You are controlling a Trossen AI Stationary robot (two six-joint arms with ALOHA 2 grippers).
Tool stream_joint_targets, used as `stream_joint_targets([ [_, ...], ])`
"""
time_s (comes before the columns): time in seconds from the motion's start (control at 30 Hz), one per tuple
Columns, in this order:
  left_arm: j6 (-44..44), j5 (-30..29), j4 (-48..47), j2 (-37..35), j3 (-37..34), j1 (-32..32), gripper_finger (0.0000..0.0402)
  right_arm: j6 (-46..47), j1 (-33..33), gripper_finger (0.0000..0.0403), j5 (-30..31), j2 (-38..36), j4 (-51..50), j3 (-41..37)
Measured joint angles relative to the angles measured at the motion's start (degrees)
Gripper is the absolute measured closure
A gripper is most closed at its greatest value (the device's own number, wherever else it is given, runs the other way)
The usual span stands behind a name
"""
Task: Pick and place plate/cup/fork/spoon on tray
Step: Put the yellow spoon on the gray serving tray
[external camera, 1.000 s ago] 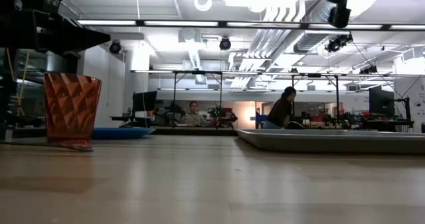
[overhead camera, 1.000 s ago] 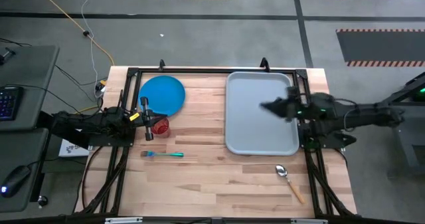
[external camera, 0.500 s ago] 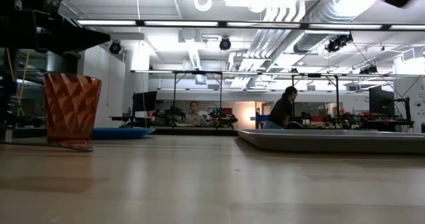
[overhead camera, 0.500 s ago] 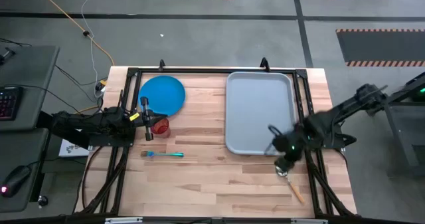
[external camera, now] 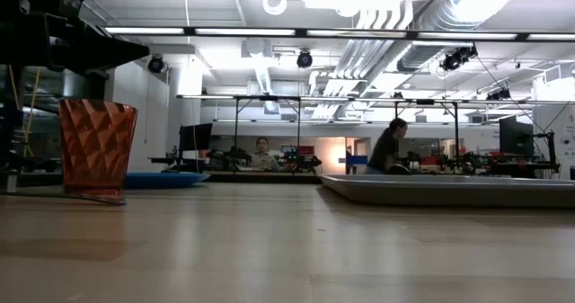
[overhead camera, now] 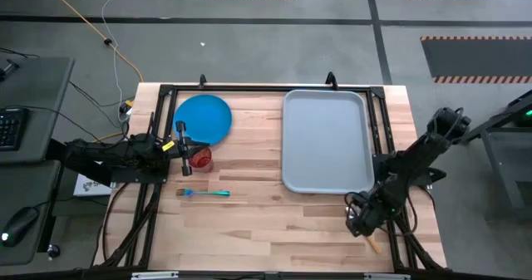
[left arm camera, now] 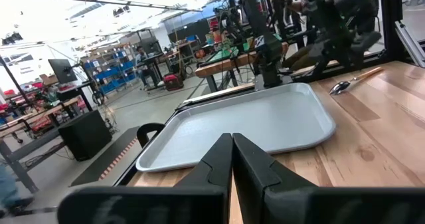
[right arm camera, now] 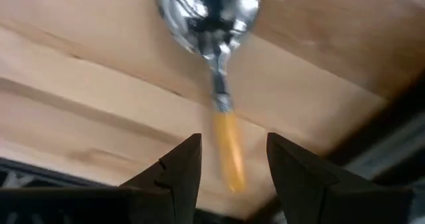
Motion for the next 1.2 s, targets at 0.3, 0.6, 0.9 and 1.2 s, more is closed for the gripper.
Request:
stream_joint_targets([
  [0.3, 0.00, 0.00, 0.02, 0.00, -0.01, 0.00, 0.0398, 1.38, 0.84, 0.0240, 3.75, 6.83, 2.19, 0.00],
  [0.6, -0.01, 0.00, 0.00, 0.00, 0.00, 0.01, 0.0398, -1.42, 0.75, 0.0249, 3.30, 9.63, 2.61, 0.32],
  [0.9, 0.00, 0.00, 0.00, -0.01, -0.01, 0.00, 0.0398, -4.49, 0.77, 0.0366, 3.18, 9.70, 1.13, 0.31],
  [1.2, 0.00, -0.02, 0.00, -0.02, 0.00, 0.02, 0.0398, -12.45, 0.84, 0.0387, 6.08, 0.91, 1.16, -0.22],
])
